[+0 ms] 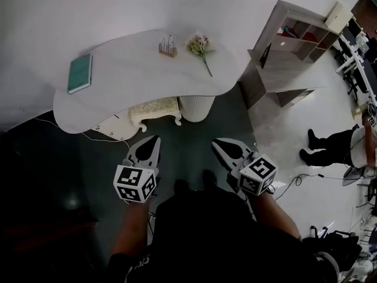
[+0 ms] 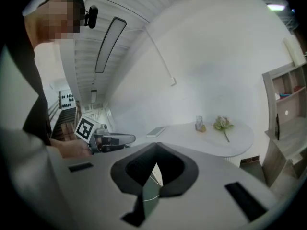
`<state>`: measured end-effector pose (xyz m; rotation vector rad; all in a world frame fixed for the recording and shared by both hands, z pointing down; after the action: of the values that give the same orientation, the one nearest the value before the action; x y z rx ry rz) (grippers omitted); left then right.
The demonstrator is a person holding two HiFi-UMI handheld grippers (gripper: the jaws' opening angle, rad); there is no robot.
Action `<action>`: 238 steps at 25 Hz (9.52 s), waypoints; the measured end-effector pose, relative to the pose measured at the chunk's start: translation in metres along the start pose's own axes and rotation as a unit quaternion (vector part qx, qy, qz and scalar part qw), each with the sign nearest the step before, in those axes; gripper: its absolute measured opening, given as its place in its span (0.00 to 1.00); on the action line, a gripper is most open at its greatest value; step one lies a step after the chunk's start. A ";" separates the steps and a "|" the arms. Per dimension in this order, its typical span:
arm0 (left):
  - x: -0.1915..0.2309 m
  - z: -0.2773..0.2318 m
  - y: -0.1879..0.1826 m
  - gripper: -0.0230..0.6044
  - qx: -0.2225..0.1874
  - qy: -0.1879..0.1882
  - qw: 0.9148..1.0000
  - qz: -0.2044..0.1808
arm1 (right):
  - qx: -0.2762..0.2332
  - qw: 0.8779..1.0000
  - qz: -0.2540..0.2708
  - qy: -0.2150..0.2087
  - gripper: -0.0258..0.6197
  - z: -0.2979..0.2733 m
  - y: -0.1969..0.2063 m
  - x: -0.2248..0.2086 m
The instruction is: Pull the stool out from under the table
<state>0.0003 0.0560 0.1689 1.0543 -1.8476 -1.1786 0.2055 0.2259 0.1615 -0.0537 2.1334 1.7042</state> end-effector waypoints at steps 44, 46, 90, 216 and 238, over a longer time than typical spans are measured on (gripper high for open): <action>0.176 -0.038 0.168 0.05 0.053 -0.149 0.980 0.119 | 0.190 0.975 0.003 -0.116 0.04 -0.236 0.129 -0.058; 0.189 -0.049 0.182 0.05 0.069 -0.153 0.979 0.115 | 0.184 0.976 0.012 -0.119 0.04 -0.254 0.145 -0.070; 0.378 -0.261 0.433 0.18 0.182 -0.185 0.965 0.034 | 0.301 0.940 0.158 0.020 0.38 -0.435 0.412 -0.326; 0.403 -0.312 0.530 0.47 0.358 -0.131 0.917 0.121 | 0.497 0.866 0.042 -0.014 0.54 -0.487 0.479 -0.400; 0.395 -0.315 0.525 0.46 0.409 -0.171 0.880 0.174 | 0.563 0.822 -0.019 -0.081 0.52 -0.495 0.460 -0.412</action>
<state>-0.0351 -0.2779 0.8155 0.8832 -2.7908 -0.3483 0.3125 -0.2143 0.8107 0.3647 2.5994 0.1884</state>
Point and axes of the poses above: the fingertips, and each gripper's own axes: z backward along the fingers, x to its left, y out of its underside, the point moved 8 cm from there along z, backward along the fingers, and after that the axes turned 3 degrees about -y, right-handed, at the moved point
